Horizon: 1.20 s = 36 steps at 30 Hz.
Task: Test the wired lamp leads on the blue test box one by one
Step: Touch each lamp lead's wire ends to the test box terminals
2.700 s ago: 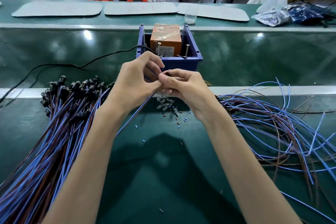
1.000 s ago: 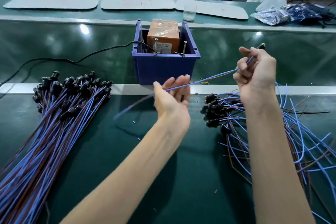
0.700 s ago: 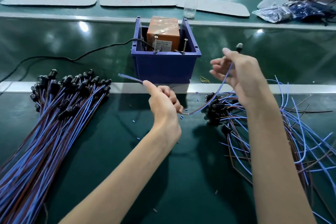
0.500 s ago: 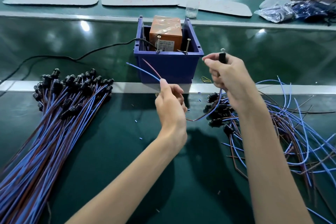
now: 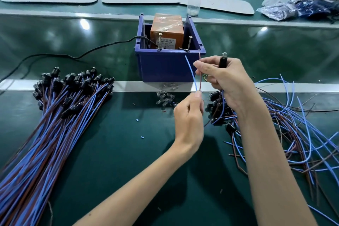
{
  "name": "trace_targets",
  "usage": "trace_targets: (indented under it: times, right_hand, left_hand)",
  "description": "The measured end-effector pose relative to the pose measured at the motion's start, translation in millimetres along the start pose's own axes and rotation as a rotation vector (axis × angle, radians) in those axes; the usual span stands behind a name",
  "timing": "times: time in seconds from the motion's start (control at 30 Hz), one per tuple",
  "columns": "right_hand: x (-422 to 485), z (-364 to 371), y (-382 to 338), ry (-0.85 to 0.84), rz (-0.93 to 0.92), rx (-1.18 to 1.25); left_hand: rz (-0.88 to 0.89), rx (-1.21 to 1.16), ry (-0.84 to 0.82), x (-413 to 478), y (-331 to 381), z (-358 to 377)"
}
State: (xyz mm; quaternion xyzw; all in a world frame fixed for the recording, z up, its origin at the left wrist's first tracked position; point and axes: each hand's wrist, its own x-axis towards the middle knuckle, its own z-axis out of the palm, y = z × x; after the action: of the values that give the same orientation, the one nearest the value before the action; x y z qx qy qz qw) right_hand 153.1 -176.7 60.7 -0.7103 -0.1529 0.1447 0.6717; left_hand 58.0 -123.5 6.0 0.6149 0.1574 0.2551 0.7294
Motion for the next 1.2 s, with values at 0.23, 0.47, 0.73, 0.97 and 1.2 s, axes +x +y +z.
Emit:
trace_targets:
  times: [0.23, 0.47, 0.73, 0.97, 1.2]
  right_hand:
    - [-2.6, -1.1, -3.7, -0.081, -0.007, 0.010]
    - [-3.9, -0.9, -6.0, -0.034, -0.044, 0.016]
    - [-6.2, 0.1, -9.9, -0.061, -0.029, 0.094]
    - [-3.8, -10.7, -7.4, 0.019, -0.077, 0.029]
    - [-4.4, -7.2, -7.4, -0.026, -0.084, 0.019]
  left_hand:
    - [-0.036, 0.015, -0.069, 23.0, 9.9, -13.6]
    - [0.041, 0.008, -0.053, 23.2, 15.4, -14.9]
    - [0.020, 0.068, 0.029, 39.8, 17.2, -27.1]
    - [-0.022, -0.016, -0.043, 45.7, 22.6, -32.6]
    - [0.018, 0.186, -0.069, 45.3, 19.0, -33.9]
